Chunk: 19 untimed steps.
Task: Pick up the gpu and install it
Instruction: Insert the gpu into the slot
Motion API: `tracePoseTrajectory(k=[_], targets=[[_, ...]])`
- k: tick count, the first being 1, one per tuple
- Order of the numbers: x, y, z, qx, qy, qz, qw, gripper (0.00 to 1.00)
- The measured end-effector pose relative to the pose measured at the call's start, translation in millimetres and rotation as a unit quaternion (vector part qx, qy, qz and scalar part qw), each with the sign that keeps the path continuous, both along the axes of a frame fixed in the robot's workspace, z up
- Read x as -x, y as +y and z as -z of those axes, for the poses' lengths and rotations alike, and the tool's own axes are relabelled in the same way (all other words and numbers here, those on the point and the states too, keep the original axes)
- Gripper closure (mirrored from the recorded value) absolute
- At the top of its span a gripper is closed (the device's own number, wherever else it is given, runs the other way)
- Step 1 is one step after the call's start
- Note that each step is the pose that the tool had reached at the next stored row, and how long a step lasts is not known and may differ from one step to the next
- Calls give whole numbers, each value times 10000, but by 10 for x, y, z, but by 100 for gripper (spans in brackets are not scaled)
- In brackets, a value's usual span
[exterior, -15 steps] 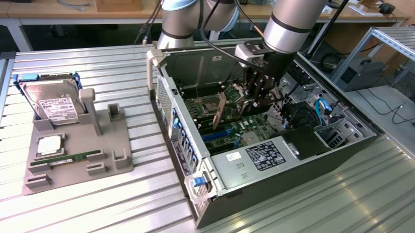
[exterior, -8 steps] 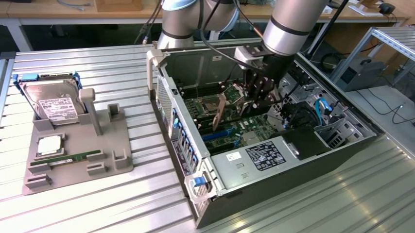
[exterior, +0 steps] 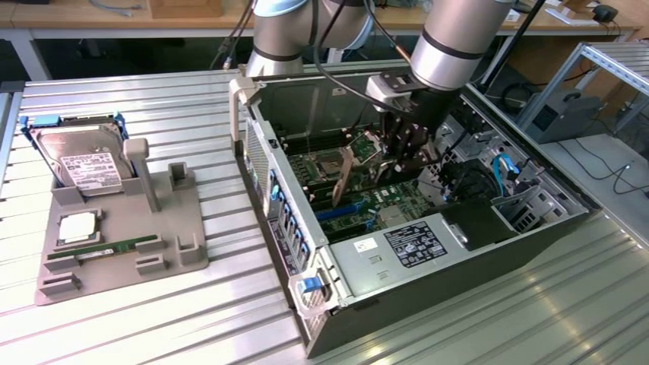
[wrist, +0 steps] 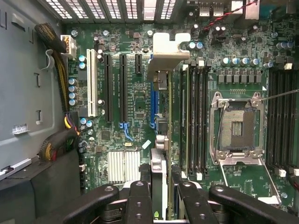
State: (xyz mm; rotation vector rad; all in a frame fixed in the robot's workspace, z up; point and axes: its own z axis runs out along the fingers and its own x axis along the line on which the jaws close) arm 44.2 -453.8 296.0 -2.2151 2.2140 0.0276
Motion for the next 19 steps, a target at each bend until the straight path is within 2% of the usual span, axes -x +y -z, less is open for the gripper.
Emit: tracePoseTrajectory(k=[19], targets=[[4,-23,92,0,0,0,10000,73]])
